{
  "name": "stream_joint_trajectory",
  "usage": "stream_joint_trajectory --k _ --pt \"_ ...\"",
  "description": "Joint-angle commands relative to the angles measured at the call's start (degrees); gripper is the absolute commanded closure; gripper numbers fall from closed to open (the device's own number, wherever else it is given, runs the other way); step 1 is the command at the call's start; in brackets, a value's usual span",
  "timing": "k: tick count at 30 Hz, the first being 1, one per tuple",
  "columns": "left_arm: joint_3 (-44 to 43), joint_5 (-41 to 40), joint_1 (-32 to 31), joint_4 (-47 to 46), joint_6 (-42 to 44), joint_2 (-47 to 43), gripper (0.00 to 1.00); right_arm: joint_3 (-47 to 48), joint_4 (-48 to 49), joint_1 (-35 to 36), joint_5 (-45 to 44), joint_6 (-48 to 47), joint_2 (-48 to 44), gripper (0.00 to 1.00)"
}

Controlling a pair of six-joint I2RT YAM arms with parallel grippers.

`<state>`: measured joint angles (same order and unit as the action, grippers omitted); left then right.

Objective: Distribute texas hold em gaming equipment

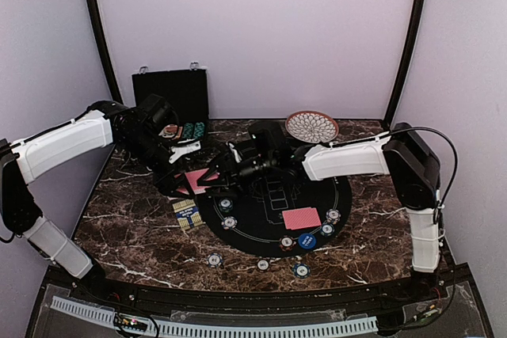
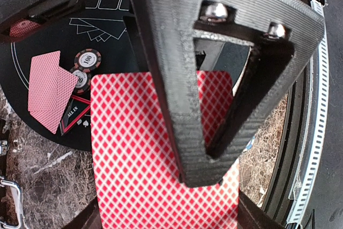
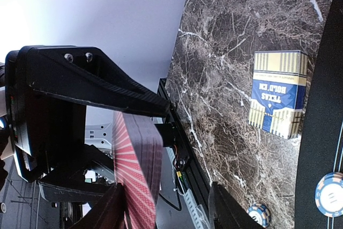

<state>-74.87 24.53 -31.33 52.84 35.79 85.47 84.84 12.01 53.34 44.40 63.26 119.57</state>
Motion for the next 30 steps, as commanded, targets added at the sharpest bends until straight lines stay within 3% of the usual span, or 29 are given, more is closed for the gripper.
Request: stream_joint_trajectory --k 1,6,13,30 --pt "-0.5 1.7 0.3 0.0 0.3 -2.6 1.00 -0.1 -2.0 -0.3 -0.2 -1.3 -2.1 0.45" --pt "-0.5 1.8 0.3 0.0 0.3 -2.5 1.00 2.3 -2.2 -0.2 -0.3 -1.3 -1.6 0.36" --pt "-0.5 1.8 0.3 0.1 0.2 -2.4 1.00 6.5 -2.4 0.4 0.0 -0.7 0.7 0.34" --pt "-0.2 1.7 0.3 0.3 0.2 -2.8 1.00 4.7 -5.8 -0.8 -0.6 -3.0 -0.3 0.48"
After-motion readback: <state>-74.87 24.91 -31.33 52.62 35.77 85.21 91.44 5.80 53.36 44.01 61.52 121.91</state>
